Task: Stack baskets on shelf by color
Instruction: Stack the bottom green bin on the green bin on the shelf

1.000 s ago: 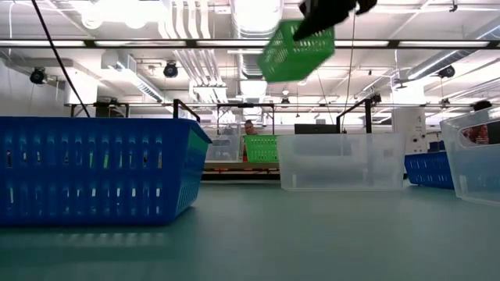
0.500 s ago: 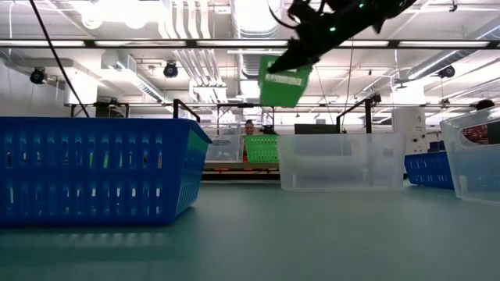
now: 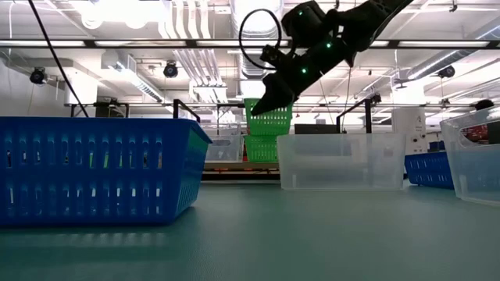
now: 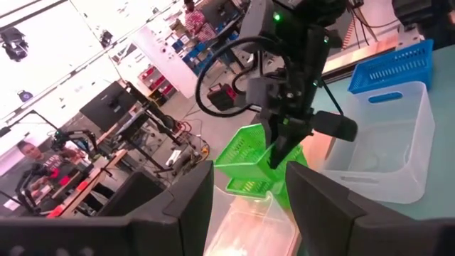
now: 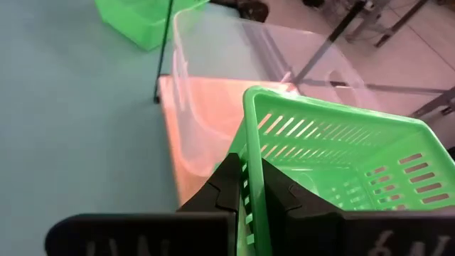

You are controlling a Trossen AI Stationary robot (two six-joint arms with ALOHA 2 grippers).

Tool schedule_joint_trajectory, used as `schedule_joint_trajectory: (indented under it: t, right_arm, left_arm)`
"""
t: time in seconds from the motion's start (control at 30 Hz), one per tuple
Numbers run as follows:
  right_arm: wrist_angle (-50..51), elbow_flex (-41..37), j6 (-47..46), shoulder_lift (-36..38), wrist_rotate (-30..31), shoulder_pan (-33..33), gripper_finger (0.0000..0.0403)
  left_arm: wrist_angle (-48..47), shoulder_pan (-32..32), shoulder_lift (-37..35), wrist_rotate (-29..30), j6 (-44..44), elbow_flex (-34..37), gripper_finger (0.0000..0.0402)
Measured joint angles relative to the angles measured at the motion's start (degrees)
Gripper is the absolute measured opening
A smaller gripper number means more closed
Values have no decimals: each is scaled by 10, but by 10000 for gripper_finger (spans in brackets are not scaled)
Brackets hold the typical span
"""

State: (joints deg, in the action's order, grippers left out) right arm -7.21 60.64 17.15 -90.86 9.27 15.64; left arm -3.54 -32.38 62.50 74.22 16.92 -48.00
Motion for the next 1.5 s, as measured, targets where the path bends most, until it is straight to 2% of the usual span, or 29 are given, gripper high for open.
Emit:
schedule_joint_trajectory:
  t: [0.53, 1.23, 1.3, 1.5]
  right_arm:
    - [-4, 0, 45, -3, -2, 5, 12]
    - [-36, -10, 60, -10, -19, 9, 14]
    - [-47, -10, 61, -21, -23, 9, 23]
    - [-52, -10, 64, -41, 18, 9, 80]
  left_arm:
    - [0, 0, -7, 0, 0, 6, 161]
    - [1, 0, -7, 0, 1, 6, 161]
    - [0, 0, -7, 0, 1, 6, 161]
    - [1, 0, -7, 0, 1, 6, 161]
